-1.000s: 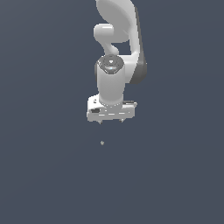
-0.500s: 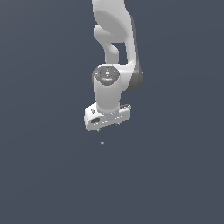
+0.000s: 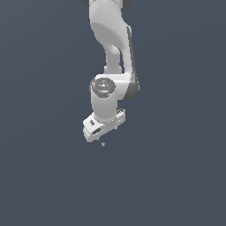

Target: Pick up the object and move it to a goal position.

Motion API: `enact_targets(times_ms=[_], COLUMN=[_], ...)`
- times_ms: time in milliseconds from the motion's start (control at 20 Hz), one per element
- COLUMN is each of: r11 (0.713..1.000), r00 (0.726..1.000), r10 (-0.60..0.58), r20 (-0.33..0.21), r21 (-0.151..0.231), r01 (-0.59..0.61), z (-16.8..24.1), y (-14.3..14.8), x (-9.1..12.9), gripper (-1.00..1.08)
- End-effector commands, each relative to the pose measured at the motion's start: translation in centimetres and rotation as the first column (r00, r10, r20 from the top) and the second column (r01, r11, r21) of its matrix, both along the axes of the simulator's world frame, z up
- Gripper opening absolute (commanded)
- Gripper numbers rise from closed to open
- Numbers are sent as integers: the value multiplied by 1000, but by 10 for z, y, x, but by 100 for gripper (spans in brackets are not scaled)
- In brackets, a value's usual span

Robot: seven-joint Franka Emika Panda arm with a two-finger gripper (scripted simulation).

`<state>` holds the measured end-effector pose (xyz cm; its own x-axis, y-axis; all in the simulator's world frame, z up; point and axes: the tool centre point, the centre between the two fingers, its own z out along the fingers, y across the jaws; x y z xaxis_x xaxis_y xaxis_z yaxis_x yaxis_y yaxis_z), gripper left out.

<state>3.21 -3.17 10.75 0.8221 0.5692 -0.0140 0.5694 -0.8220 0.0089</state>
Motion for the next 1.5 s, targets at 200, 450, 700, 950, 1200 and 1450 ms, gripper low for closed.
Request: enact_targets(times_ms=[200,450,700,950,1200,1450], r11=[986,962,938,923,920,920], r00=[986,962,938,923,921,920], r10=[169,274,346,385,390,391], r20=[0,2,4,6,6,6], r21=[5,9,13,15,15,15], r01=[-169,-274,-346,-385,-390,-391], z=[-20,-33,-42,-47,-48,-57], y=[-9,-15,-20,-22,-22,-23], x=[7,11,14,15,15,15], gripper=[100,100,100,100,100,100])
